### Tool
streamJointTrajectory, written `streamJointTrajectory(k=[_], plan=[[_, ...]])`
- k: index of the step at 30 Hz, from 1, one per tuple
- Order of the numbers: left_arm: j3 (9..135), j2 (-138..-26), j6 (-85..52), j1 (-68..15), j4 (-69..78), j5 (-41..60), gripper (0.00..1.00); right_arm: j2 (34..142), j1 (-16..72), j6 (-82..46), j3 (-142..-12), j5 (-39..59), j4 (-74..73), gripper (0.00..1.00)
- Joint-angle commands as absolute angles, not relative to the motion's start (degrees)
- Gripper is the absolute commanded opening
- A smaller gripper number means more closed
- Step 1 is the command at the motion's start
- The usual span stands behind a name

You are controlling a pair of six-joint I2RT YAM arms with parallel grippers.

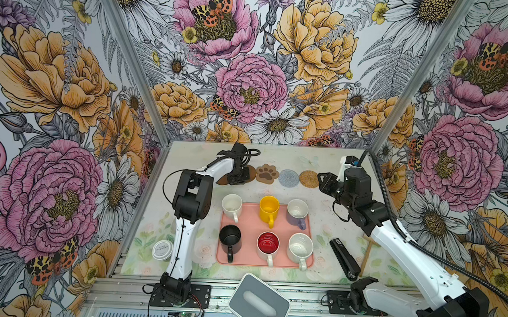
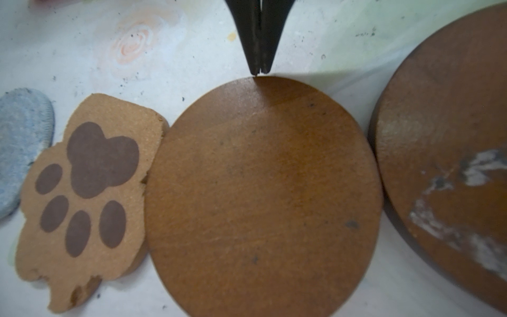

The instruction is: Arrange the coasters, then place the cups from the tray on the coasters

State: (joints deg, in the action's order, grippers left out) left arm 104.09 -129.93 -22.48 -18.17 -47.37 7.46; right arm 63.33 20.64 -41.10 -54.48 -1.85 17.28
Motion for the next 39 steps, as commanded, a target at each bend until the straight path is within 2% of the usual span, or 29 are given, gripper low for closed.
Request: streamJointTrajectory(k=[1, 16, 30, 39], plan=[[105.3, -127.9, -22.0, -17.8, -47.1, 6.3, 0.00, 62.7, 20.4, -40.9, -54.7, -2.5, 16.4, 0.32], [105.9, -118.0, -21.8, -18.6, -47.0, 6.4, 0.00, 65.4, 20.4, -41.2, -55.9, -1.0, 16.3, 0.32], [130.0, -137.4, -24.5, -22.4, -47.0, 11.4, 0.00, 64.7, 20.6, -41.2, -55.8, -1.1, 16.4, 0.32], [140.1, -147.7, -28.1, -24.3, -47.0, 11.5, 0.00, 64.5, 20.6, -41.2, -55.4, -1.2, 16.4, 0.32]])
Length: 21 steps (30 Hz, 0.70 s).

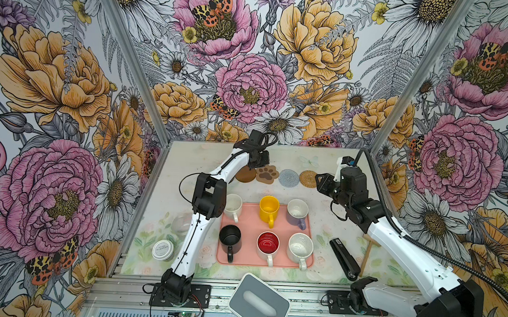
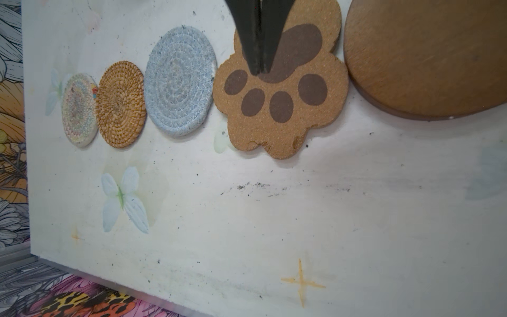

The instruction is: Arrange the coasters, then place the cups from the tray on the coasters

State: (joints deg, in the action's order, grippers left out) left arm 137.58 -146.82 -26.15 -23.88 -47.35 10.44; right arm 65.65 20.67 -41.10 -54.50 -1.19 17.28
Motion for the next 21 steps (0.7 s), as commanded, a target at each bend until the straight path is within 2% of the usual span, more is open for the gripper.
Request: streamJointTrajectory(k=[1, 21], plan=[[140.2, -148.2, -28.3, -24.5, -47.0, 11.3, 0.00, 64.4, 20.6, -41.1, -55.4, -1.3, 16.4, 0.32], [129.7, -148.9, -26.5, -26.1, -49.1, 11.1, 0.00, 65.3, 20.4, -40.9, -55.4, -1.3, 16.3, 0.32]])
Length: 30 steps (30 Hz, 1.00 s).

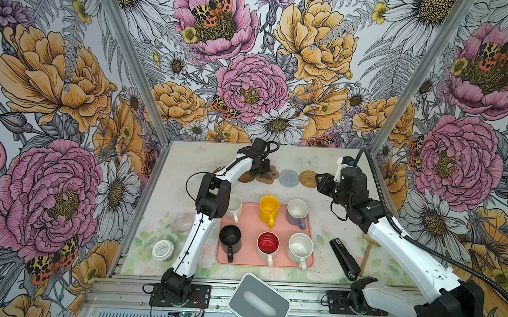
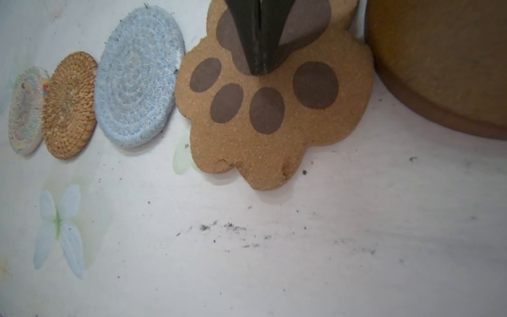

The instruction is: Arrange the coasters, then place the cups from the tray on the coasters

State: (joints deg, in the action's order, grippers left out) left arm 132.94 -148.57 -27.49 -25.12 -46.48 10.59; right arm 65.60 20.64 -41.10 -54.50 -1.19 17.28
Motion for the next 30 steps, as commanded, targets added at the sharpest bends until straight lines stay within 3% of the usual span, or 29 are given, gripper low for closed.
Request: streamJointTrajectory(k=[1, 16, 30], plan=[[128.9, -148.5, -26.3, -26.2, -49.1, 11.2, 0.00, 65.2, 20.4, -41.0, -55.3, -1.4, 16.3, 0.32], [121.3, -145.1, -24.5, -28.5, -49.8, 10.0, 0.00, 64.5, 20.2, -41.0, -54.6, -1.5, 16.3, 0.32], [125.1, -145.2, -25.1, -27.6, -50.3, 8.2, 0.03, 63.8, 20.0, -41.0, -53.9, -1.6, 16.3, 0.32]])
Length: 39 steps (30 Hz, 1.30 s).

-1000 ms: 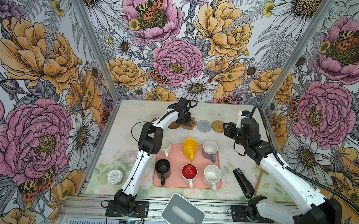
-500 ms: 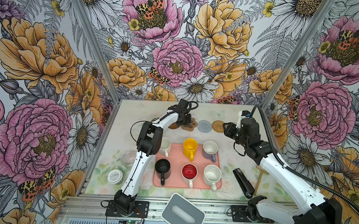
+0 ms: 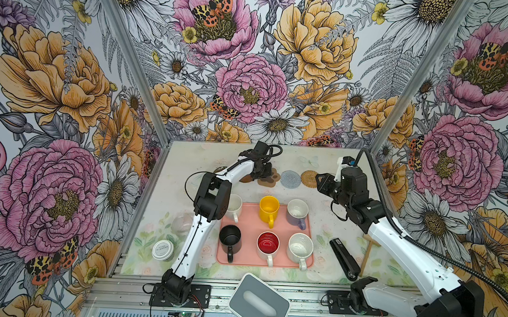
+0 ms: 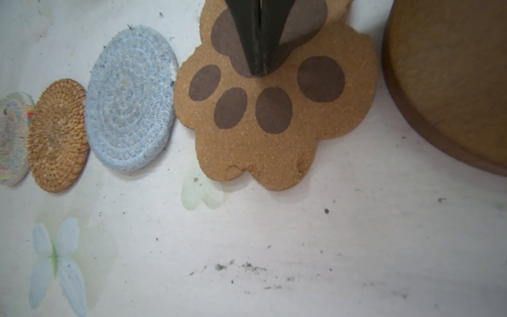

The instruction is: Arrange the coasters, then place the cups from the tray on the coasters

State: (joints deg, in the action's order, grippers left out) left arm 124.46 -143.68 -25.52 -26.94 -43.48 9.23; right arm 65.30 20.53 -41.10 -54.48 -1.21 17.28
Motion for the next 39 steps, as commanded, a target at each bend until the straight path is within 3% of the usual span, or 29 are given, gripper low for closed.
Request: streamJointTrajectory(k=[1, 18, 31, 39], plan=[[125.7, -145.3, -25.2, -27.5, -50.4, 8.0, 0.04, 63.9, 20.0, -41.0, -53.9, -1.7, 16.3, 0.33], [139.2, -146.9, -26.2, -26.1, -50.6, 6.7, 0.10, 64.1, 19.9, -41.0, -54.1, -1.4, 16.3, 0.32], [125.1, -137.6, -25.3, -26.2, -50.5, 6.0, 0.07, 64.7, 19.7, -40.9, -54.6, -0.9, 16.3, 0.32], [124.5, -133.0, -24.4, -26.8, -50.4, 4.5, 0.05, 64.5, 19.8, -40.9, -54.8, -0.2, 16.4, 0.32]])
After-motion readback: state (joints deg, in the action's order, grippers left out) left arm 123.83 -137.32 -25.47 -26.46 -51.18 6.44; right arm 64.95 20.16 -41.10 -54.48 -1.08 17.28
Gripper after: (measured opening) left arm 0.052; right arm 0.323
